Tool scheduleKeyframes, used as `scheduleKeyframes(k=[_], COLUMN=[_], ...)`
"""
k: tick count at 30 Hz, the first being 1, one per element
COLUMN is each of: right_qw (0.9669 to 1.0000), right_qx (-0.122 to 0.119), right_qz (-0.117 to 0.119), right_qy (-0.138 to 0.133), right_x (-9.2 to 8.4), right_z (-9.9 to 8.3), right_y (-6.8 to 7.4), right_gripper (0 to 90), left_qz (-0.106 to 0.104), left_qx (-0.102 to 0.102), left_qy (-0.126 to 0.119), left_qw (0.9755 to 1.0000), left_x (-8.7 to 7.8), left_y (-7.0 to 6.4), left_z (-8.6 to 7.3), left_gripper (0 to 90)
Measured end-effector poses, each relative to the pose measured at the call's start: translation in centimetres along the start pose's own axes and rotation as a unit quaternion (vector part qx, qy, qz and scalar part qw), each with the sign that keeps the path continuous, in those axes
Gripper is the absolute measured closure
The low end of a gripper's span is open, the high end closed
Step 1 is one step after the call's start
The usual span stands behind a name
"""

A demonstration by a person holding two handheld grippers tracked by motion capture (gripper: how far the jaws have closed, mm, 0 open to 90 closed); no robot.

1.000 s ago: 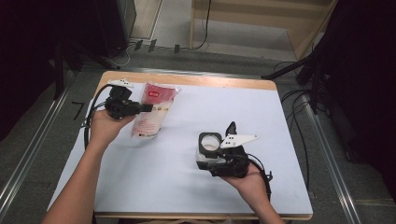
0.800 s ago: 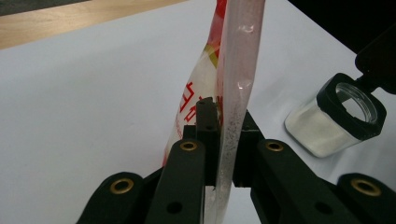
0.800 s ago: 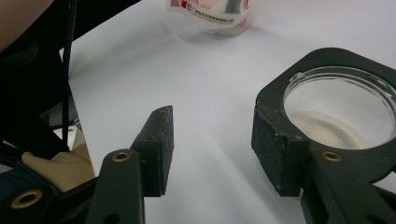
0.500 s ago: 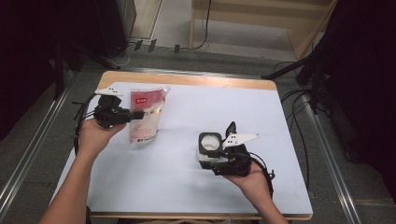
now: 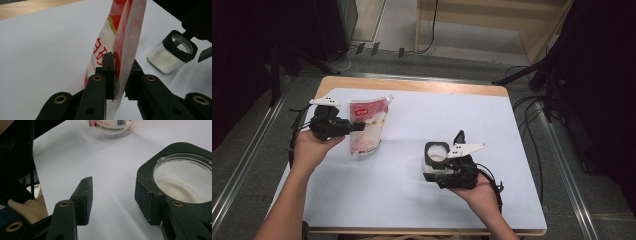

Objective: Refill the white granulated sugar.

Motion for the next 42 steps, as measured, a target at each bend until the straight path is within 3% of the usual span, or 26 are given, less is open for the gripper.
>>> scheduleKeyframes(k=[4,11,14,17,28,36,42], right_qw=[1.0000,1.0000,1.0000,1.0000,1.0000,1.0000,1.0000], right_qx=[-0.002,0.000,-0.002,-0.001,-0.002,0.000,0.002], right_qz=[0.000,0.000,0.000,0.001,-0.003,-0.004,-0.004], right_qy=[-0.002,0.000,0.002,0.001,-0.004,-0.004,-0.002], right_x=[0.0,0.2,0.2,0.2,0.1,-0.1,0.0], right_z=[0.0,0.0,0.0,0.0,0.1,0.1,0.1], right_y=[0.0,0.1,0.1,0.1,0.0,-0.3,-0.4], right_gripper=[49.2,48.8,48.7,48.7,48.6,48.6,48.5], left_qz=[-0.012,-0.009,-0.016,-0.016,-0.009,0.003,0.024], left_qx=[-0.009,-0.010,-0.019,-0.014,-0.014,-0.009,0.008], left_qy=[-0.005,-0.005,-0.005,-0.004,-0.021,-0.012,0.001], left_qw=[0.9999,0.9999,0.9997,0.9997,0.9996,0.9999,0.9997], left_x=[-0.3,-0.7,-0.8,-1.0,-1.8,-2.4,-3.0], left_y=[-0.1,0.1,0.0,0.0,0.4,0.2,0.5], left_z=[0.0,-0.2,-0.2,-0.4,-1.1,-1.9,-2.8], left_gripper=[80.0,76.5,73.3,70.5,57.7,53.2,48.8])
Point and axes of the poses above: each handheld gripper's, and its own axes: x roughly forward along the jaws, z roughly out of its top, y roughly to its left, the point moved 8 cm from there along x, roughly forward along the jaws, and after that the axes turned 14 degrees about -x, right-handed, at the moved point
